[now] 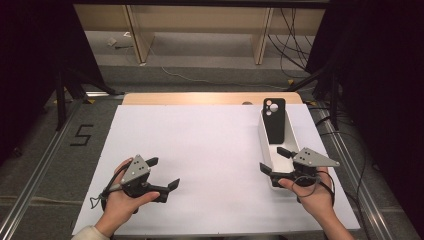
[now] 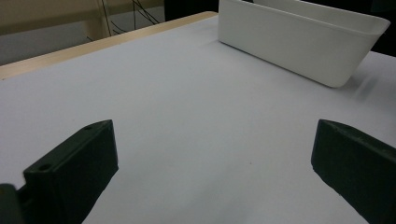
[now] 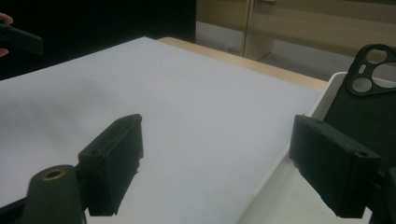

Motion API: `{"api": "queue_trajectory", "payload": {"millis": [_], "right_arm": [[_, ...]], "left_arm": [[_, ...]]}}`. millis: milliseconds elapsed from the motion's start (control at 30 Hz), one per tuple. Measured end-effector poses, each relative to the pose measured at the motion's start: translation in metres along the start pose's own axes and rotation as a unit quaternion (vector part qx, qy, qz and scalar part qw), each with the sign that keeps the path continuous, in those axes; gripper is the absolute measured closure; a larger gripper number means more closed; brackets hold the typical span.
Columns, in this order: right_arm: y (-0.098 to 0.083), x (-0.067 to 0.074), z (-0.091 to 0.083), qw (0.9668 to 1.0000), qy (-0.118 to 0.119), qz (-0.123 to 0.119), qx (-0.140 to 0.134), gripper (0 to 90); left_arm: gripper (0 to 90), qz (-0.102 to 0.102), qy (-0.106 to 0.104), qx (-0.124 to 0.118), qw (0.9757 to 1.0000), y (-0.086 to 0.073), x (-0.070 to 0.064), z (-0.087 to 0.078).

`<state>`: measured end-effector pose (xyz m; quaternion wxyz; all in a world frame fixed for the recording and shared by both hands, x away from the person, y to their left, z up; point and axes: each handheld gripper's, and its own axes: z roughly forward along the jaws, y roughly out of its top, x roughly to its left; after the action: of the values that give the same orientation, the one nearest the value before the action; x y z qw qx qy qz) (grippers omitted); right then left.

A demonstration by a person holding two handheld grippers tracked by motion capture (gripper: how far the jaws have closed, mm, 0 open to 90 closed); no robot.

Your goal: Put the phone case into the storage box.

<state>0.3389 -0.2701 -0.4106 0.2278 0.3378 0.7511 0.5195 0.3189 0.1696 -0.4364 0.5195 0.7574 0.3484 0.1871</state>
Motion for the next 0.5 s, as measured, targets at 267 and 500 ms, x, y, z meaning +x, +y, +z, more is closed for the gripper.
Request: {"api": "queue_trajectory", "payload": {"millis": [267, 500], "right_arm": [[-0.0042, 0.0016, -0.0030, 1.0000, 0.000, 0.001, -0.001, 18.7], [-0.0048, 0.0022, -0.0035, 1.0000, 0.002, 0.001, -0.007, 18.5]], "left_arm": [[0.1, 0.000, 0.000, -0.001, 1.0000, 0.0000, 0.0002, -0.0002], [0.1, -0.001, 0.000, -0.001, 1.0000, -0.0001, 0.0002, -0.0001]]}}
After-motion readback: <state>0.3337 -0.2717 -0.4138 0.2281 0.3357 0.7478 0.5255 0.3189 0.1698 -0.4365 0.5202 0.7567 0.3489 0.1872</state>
